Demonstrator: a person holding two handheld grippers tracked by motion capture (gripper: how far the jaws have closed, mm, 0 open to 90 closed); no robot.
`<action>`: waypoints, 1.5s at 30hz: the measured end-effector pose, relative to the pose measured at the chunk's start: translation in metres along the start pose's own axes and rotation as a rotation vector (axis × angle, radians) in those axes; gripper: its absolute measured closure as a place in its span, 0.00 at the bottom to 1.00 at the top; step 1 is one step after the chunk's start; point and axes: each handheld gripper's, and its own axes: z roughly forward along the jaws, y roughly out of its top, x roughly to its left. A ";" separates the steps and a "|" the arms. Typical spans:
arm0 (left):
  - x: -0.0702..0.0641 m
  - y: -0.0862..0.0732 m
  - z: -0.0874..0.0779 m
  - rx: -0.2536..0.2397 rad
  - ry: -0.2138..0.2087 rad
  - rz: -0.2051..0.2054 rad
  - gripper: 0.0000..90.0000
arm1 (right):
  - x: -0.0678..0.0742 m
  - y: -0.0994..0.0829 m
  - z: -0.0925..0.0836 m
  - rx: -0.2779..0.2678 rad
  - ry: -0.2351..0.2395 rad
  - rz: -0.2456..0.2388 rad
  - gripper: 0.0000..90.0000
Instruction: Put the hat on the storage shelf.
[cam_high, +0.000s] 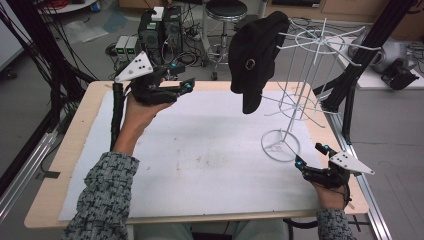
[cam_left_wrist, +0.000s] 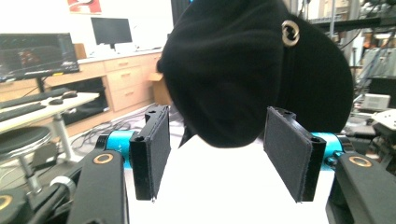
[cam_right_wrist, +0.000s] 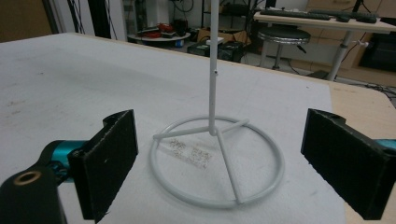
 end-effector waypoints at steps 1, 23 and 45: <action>0.001 -0.002 -0.004 0.009 0.008 0.000 0.46 | 0.000 0.000 0.000 0.000 -0.001 0.001 0.11; 0.000 -0.060 -0.071 0.078 0.167 -0.085 0.31 | 0.003 0.001 0.001 0.000 0.001 0.003 0.11; -0.022 -0.127 -0.142 0.168 0.350 -0.119 0.25 | 0.004 0.001 0.002 0.003 0.002 0.002 0.11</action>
